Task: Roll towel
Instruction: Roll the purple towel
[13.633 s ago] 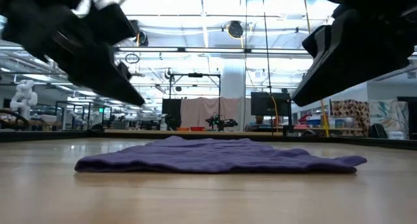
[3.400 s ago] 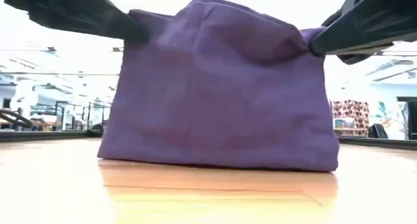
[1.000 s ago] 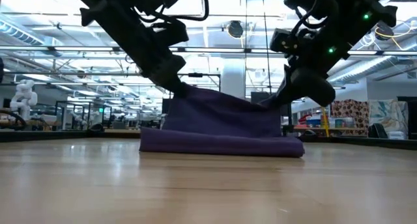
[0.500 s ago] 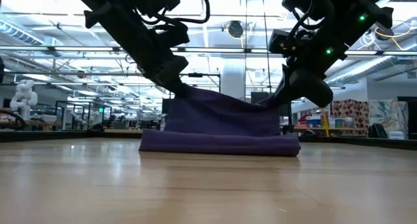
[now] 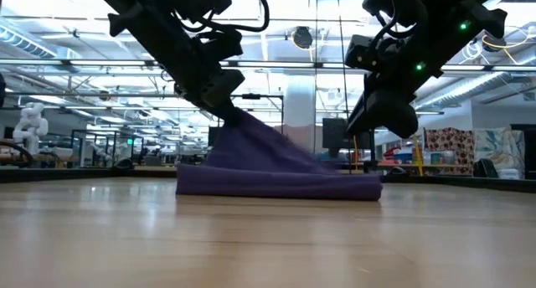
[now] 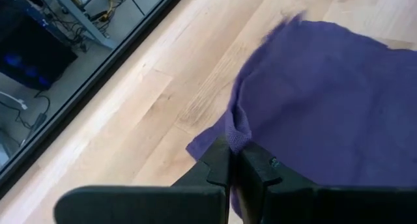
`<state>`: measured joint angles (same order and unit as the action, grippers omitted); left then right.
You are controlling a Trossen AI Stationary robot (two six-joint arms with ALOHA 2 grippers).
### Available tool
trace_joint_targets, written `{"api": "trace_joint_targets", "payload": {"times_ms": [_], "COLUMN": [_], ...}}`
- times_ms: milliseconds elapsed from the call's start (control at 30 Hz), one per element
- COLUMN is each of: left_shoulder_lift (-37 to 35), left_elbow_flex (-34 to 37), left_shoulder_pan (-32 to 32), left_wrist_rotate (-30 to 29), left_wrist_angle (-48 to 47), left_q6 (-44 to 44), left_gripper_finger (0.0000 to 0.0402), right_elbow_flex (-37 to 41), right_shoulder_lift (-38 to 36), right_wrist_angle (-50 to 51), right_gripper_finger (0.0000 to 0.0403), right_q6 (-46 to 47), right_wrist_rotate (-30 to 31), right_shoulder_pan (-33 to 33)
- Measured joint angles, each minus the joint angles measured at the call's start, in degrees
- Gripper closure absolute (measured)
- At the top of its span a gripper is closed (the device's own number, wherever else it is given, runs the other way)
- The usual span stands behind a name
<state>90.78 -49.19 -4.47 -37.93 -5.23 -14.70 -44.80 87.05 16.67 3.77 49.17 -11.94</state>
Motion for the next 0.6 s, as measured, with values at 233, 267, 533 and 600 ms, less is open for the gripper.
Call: {"api": "trace_joint_targets", "payload": {"times_ms": [233,267,533,600], "left_shoulder_lift": [0.0,0.0,0.0,0.0], "left_elbow_flex": [0.0,0.0,0.0,0.0], "left_shoulder_pan": [0.2,0.3,1.2,1.2], "left_wrist_rotate": [-0.1,-0.3,1.7,3.3], "left_wrist_angle": [0.0,0.0,0.5,0.6], "left_q6": [0.5,0.5,0.5,0.5], "left_gripper_finger": [0.0386,0.0386,0.0386,0.0386], "right_elbow_flex": [0.0,0.0,0.8,2.7], "right_shoulder_lift": [-0.5,-0.9,-6.7,-8.3], "right_wrist_angle": [3.0,4.9,15.5,9.8], "right_gripper_finger": [0.02,0.0198,0.0202,0.0206], "right_q6": [2.3,3.7,12.6,7.1], "right_wrist_rotate": [1.7,3.2,7.4,3.4], "right_shoulder_pan": [0.0,-0.1,1.4,4.1]}}
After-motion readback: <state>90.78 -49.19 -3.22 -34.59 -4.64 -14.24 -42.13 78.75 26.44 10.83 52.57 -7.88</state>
